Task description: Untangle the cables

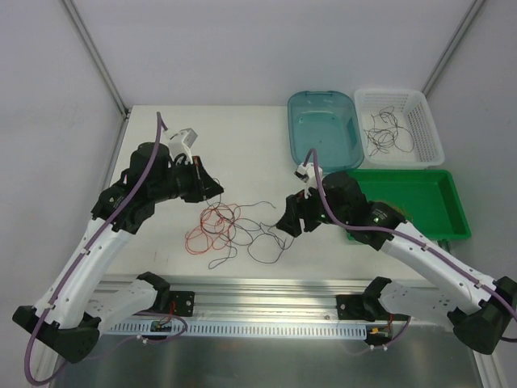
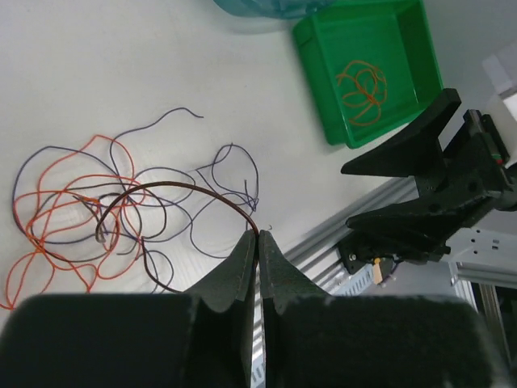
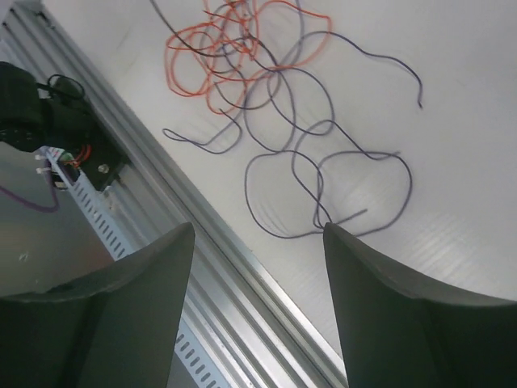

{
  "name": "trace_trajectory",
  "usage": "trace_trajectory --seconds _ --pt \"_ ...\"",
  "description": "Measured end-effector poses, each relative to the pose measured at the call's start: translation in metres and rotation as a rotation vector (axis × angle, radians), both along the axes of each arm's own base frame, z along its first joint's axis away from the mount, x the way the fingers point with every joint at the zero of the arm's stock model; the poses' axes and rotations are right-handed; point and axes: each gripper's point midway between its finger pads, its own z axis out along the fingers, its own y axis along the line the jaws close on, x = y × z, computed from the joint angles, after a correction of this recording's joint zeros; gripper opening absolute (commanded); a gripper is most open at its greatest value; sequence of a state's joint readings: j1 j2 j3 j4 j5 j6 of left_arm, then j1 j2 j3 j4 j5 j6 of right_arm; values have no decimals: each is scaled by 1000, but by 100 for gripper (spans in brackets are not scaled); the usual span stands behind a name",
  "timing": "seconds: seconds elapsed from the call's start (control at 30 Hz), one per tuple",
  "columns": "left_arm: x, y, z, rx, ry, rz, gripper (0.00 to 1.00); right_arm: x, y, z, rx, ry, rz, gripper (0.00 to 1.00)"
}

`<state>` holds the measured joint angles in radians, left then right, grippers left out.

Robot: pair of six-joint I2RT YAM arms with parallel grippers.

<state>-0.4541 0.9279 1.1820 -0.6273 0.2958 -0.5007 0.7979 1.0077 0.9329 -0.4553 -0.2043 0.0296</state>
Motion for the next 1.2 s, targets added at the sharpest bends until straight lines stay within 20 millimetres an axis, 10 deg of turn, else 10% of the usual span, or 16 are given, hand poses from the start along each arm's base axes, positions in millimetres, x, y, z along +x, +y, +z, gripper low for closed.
trace_trajectory --seconds 0.47,0.8,1.03,1.2 --pt "-8 -15 -8 -49 100 -5 0 -15 123 40 334 -89 264 70" --pt "-6 -14 -31 -81 213 121 0 -16 171 52 416 -177 273 67" --pt "-12 -14 -25 -140 213 145 0 3 182 28 372 -192 207 27" --pt "-13 -8 -33 -138 201 174 22 10 180 26 352 -219 173 1"
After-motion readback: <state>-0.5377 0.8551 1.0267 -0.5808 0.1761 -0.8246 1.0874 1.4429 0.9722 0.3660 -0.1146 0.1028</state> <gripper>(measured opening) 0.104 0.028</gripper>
